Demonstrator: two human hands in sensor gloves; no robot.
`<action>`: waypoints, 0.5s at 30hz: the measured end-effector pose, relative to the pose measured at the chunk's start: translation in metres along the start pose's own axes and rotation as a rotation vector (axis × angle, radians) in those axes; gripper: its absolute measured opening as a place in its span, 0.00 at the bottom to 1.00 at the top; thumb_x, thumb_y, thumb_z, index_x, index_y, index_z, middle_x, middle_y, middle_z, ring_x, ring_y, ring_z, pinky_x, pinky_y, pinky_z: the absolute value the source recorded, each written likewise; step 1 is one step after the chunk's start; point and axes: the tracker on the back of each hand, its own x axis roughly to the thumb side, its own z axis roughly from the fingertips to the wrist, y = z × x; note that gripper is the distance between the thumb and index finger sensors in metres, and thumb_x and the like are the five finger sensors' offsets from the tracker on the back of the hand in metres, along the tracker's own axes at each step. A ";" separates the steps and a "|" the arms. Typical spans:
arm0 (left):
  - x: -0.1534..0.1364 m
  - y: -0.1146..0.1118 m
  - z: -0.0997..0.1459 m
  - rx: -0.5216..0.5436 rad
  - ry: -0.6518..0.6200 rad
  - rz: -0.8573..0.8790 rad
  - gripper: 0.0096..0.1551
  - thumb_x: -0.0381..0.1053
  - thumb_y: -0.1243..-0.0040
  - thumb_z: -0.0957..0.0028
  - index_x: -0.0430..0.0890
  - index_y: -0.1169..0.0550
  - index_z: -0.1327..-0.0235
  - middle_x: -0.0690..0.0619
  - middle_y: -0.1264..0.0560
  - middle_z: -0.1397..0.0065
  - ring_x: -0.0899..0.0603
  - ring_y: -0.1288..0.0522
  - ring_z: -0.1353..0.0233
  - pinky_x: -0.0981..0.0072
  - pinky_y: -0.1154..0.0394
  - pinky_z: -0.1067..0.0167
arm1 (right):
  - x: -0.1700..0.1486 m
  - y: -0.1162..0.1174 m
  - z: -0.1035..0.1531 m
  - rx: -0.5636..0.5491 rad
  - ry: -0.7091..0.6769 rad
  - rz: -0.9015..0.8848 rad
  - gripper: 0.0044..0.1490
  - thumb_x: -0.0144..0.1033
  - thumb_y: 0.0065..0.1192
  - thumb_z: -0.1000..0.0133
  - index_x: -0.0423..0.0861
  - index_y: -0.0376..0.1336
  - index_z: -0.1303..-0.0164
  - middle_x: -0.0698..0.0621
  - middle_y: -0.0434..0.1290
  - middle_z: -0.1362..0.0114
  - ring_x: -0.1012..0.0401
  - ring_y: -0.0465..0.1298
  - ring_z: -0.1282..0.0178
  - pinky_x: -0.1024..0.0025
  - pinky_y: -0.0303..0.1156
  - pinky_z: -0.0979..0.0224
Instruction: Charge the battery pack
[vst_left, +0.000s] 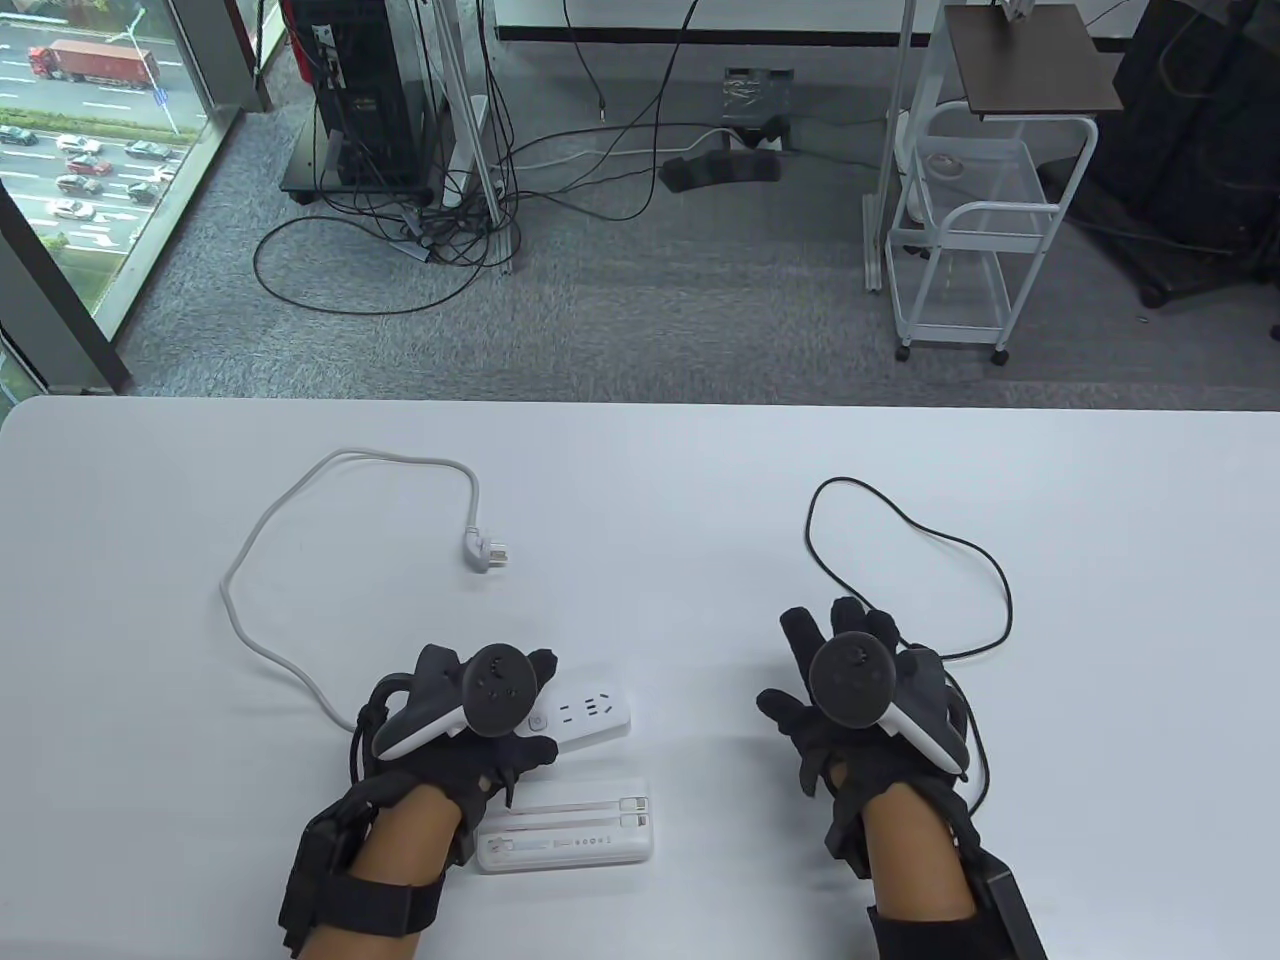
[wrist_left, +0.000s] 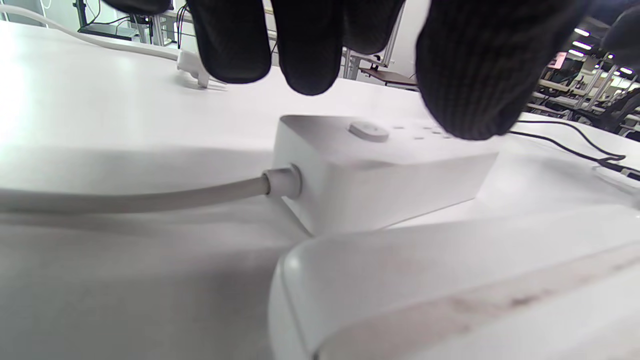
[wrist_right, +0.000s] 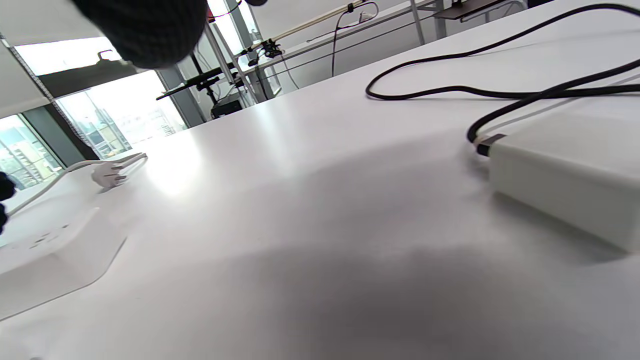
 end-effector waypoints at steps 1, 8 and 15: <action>0.000 0.000 0.001 -0.003 -0.002 0.010 0.55 0.67 0.29 0.55 0.51 0.39 0.16 0.49 0.32 0.18 0.34 0.30 0.22 0.29 0.40 0.29 | -0.003 0.000 -0.001 -0.001 0.022 0.007 0.51 0.55 0.57 0.47 0.53 0.39 0.19 0.33 0.34 0.14 0.28 0.38 0.19 0.18 0.33 0.28; 0.003 -0.001 0.002 -0.009 -0.027 0.043 0.54 0.67 0.30 0.54 0.52 0.39 0.16 0.48 0.33 0.18 0.33 0.31 0.22 0.30 0.40 0.29 | -0.037 0.000 -0.003 -0.001 0.327 0.101 0.47 0.52 0.64 0.49 0.46 0.52 0.22 0.33 0.55 0.17 0.30 0.57 0.21 0.20 0.41 0.27; -0.008 0.003 0.004 0.006 -0.004 0.097 0.54 0.67 0.31 0.53 0.52 0.39 0.16 0.48 0.33 0.17 0.33 0.31 0.22 0.29 0.40 0.29 | -0.047 0.015 -0.009 0.056 0.482 0.276 0.50 0.56 0.67 0.52 0.45 0.55 0.24 0.37 0.66 0.24 0.36 0.72 0.31 0.26 0.55 0.27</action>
